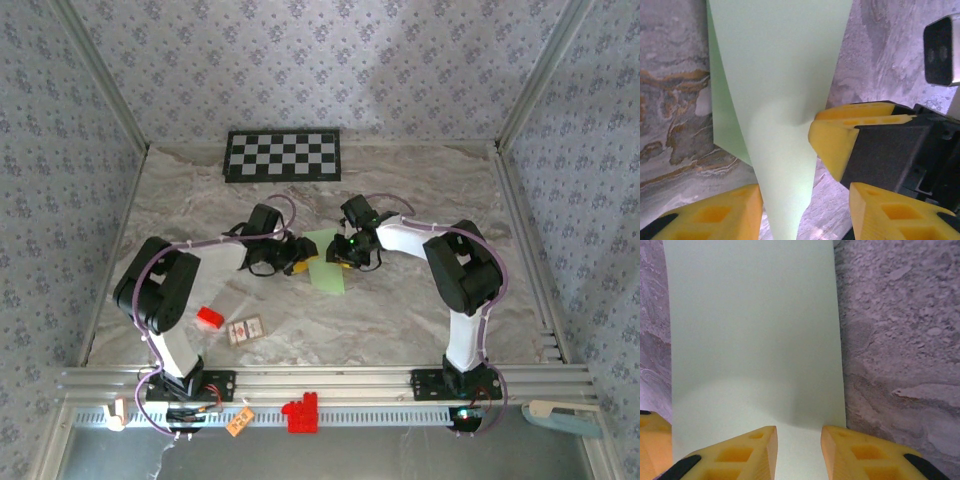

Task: Fold a paper plane with a square sheet of paper (pick it up from the middle)
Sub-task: Third fold the triangle at the center of the table.

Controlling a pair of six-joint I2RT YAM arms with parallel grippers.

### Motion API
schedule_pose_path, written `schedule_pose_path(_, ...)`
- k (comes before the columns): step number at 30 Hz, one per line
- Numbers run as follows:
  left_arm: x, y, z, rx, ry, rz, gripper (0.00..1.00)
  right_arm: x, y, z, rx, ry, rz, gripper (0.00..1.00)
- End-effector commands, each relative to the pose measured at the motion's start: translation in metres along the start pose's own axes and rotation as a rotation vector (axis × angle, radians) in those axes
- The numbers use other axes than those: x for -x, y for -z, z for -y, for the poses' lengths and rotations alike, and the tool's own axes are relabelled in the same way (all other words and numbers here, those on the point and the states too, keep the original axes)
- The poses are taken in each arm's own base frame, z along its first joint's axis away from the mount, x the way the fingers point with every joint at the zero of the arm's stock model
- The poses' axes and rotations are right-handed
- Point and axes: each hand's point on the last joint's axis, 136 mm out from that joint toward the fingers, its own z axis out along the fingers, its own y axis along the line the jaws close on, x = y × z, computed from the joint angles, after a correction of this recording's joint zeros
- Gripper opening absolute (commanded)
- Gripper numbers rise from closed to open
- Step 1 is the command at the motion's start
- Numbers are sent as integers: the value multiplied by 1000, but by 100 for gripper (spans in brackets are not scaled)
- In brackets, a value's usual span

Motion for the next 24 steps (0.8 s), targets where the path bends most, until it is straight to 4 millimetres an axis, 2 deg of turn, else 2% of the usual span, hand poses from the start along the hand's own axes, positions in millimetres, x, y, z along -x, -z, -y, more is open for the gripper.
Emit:
schedule_pose_path(1,1,-4,3,-33,-24,-23,47,-20,-20,31,-93,-57,-76,33)
schedule_pose_path(7,0,-7,-6,-13,10,-34,41,-18,-17,26,-73,-49,-64,34)
schedule_pose_path(13,-3,-11,-15,6,63,-42,31,-5,-5,9,-18,-9,-7,38)
schedule_pose_path(18,-1,-10,-16,9,84,-32,17,9,19,-12,36,107,80,45)
schedule_pose_path(21,0,-10,-15,9,91,-30,5,15,34,-17,25,198,133,50)
schedule_pose_path(24,1,-8,-14,8,101,-22,1,17,50,-18,7,294,200,57)
